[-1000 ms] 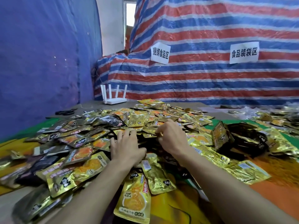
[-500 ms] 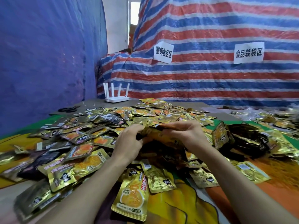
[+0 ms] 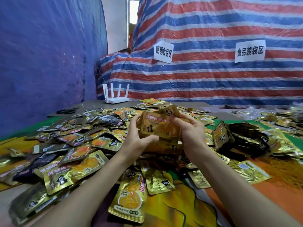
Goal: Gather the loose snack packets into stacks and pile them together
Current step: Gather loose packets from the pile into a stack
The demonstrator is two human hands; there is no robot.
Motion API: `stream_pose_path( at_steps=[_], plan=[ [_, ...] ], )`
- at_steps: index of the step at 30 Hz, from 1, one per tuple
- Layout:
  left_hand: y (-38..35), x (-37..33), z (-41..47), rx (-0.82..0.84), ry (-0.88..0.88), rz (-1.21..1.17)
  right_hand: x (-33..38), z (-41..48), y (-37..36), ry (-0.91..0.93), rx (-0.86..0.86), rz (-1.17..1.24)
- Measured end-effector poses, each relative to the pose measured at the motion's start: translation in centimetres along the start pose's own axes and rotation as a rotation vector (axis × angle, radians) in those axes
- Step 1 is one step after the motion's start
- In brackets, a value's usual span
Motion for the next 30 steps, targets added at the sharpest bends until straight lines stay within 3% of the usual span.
stream_pose_path(
  at_steps=[6,15,18,22,25,30],
  plan=[
    [1.3,-0.2,0.6,-0.221,-0.042,0.032,0.9,0.1,-0.4,0.104,0.026,0.096],
    [2.9,-1.3,1.1,-0.345,-0.057,-0.212,-0.5,-0.1,-1.3,0.112,0.064,0.058],
    [2.4,-1.5,0.7,-0.398,0.003,-0.274,-1.4,-0.4,-2.2,0.091,0.04,0.037],
    [0.0,-1.2,0.2,-0.354,0.148,-0.579,-2.8,-0.9,-3.8,0.014,0.022,0.084],
    [-0.7,-1.0,0.1,-0.391,0.189,-0.603,-3.7,-1.0,-4.1,-0.068,-0.022,0.1],
    [-0.6,-0.6,-0.3,-0.488,0.232,-0.611,-4.0,-1.6,-4.0,-0.078,-0.023,-0.164]
  ],
)
Point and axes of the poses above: each hand's wrist, its own z-axis towards the middle knuckle, its own y-axis out of the back of the hand, x = y × z, the point moved 5 cm from there along z, towards the middle knuckle, and after that the axes turned 11 degrees about -z, right-handed, at the moved point
